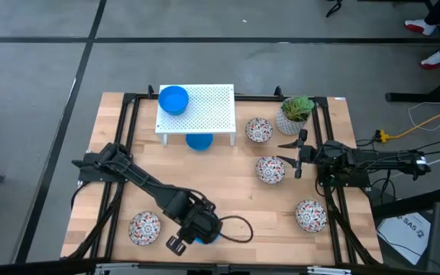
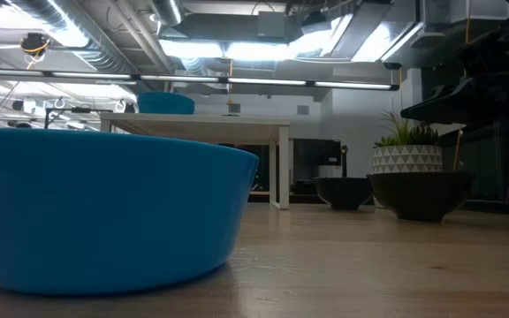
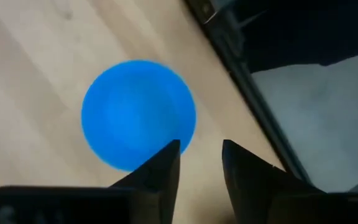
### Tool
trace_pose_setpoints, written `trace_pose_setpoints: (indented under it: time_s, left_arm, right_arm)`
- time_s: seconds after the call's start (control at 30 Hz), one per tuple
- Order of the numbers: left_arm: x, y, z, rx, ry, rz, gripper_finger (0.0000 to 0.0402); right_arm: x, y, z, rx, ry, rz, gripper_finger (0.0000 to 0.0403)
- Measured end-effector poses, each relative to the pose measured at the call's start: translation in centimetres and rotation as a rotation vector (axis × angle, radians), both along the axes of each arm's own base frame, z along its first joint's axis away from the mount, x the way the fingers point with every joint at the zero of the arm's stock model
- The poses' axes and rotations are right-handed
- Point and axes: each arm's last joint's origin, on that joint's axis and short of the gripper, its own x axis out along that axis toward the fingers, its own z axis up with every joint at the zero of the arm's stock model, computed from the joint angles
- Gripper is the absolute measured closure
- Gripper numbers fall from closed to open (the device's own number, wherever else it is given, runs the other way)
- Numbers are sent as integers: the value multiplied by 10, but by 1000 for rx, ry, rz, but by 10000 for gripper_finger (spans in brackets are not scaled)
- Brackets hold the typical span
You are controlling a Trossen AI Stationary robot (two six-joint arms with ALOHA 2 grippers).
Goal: Pick & Place Mini bowls
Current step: Stack the blue bowl on the blue bowls on the shelf
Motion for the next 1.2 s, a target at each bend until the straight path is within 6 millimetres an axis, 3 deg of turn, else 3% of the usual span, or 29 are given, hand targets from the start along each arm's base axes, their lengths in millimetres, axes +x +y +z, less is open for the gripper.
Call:
trace_pose_setpoints:
  time_s: [0.37, 1.0, 1.2]
  left_arm:
    - [7, -22, -22, 72, -59, -32, 243]
    - [25, -50, -113, 165, 111, -57, 252]
    - [27, -50, -119, 153, 119, -55, 262]
  right_arm:
    - [0, 0, 0, 0, 1, 0, 221]
    - [0, 0, 0, 0, 1, 0, 221]
    - [0, 0, 0, 0, 1, 0, 221]
